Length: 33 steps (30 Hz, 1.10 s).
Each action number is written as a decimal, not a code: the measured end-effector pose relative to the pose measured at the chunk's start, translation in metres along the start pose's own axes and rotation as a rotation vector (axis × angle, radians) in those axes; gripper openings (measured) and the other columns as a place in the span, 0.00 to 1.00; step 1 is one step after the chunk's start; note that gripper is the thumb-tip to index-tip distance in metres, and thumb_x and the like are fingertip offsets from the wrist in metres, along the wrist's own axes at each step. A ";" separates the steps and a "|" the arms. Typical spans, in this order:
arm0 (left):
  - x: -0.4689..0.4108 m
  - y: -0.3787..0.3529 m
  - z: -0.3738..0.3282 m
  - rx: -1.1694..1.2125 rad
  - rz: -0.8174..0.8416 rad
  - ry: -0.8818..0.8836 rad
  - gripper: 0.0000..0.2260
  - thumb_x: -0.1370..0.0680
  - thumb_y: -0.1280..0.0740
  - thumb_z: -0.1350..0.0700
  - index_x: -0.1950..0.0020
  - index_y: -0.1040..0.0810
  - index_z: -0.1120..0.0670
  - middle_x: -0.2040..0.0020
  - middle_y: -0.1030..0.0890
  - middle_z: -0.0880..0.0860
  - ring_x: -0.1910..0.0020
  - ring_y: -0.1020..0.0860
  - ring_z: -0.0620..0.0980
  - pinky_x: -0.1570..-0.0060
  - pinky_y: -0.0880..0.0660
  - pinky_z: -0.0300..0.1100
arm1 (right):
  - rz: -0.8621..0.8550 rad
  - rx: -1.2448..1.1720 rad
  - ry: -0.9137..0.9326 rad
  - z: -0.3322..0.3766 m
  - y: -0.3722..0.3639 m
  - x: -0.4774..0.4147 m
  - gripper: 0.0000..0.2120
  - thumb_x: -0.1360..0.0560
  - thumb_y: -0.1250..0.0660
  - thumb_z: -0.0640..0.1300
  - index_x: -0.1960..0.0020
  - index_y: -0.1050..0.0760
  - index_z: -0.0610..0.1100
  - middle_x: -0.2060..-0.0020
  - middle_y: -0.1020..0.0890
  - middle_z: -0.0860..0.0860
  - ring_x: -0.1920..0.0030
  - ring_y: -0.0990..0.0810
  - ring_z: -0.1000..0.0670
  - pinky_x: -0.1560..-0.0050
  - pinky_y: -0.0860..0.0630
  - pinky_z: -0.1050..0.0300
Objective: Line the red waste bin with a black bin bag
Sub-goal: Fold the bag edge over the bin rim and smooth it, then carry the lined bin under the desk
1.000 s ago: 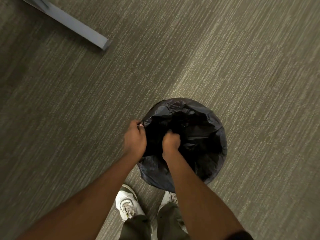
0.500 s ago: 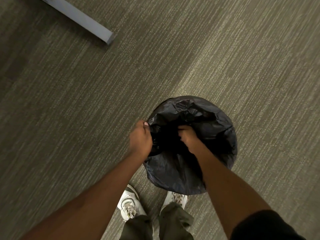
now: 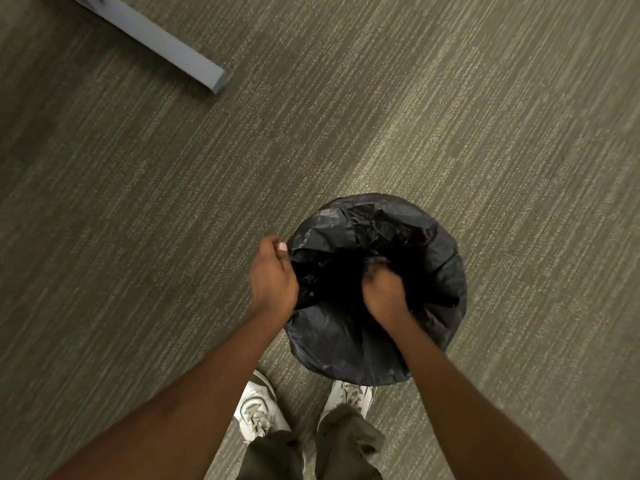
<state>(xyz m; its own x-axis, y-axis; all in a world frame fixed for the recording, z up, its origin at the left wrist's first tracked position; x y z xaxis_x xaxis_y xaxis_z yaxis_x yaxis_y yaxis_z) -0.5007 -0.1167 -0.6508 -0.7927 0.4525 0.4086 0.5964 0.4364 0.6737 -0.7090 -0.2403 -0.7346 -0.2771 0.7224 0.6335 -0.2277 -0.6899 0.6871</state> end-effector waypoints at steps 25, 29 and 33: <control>0.075 0.003 0.036 -0.379 0.121 0.360 0.22 0.24 0.38 0.46 0.39 0.34 0.60 0.41 0.23 0.61 0.46 0.21 0.61 0.53 0.24 0.50 | -0.103 0.122 -0.250 -0.084 0.129 0.052 0.36 0.28 0.31 0.46 0.29 0.45 0.33 0.38 0.29 0.29 0.40 0.28 0.30 0.44 0.28 0.38; 0.082 -0.015 0.058 -0.208 0.249 0.502 0.21 0.25 0.37 0.50 0.38 0.34 0.61 0.39 0.23 0.63 0.42 0.22 0.64 0.48 0.26 0.52 | 0.133 -0.211 -0.238 -0.086 0.109 0.047 0.15 0.27 0.30 0.42 0.44 0.27 0.37 0.54 0.19 0.36 0.56 0.19 0.36 0.55 0.19 0.37; 0.076 -0.020 0.067 -0.018 0.297 0.532 0.15 0.22 0.38 0.56 0.39 0.29 0.62 0.39 0.22 0.64 0.40 0.23 0.63 0.45 0.27 0.49 | 0.165 -0.312 -0.257 -0.086 0.108 0.049 0.14 0.26 0.31 0.40 0.44 0.28 0.36 0.54 0.21 0.35 0.57 0.19 0.36 0.60 0.19 0.41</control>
<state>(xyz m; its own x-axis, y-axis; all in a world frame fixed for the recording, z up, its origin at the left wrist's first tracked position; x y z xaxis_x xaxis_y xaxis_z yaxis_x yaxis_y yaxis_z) -0.5641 -0.0388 -0.6745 -0.5500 0.1005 0.8291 0.8031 0.3359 0.4921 -0.8274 -0.2832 -0.6605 -0.1012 0.5621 0.8208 -0.4821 -0.7495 0.4538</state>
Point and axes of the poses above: each hand's wrist, its own x-axis away from the middle knuckle, its own y-axis out of the back of the hand, z = x × y, the point moved 10 cm from there along -x, towards the middle knuckle
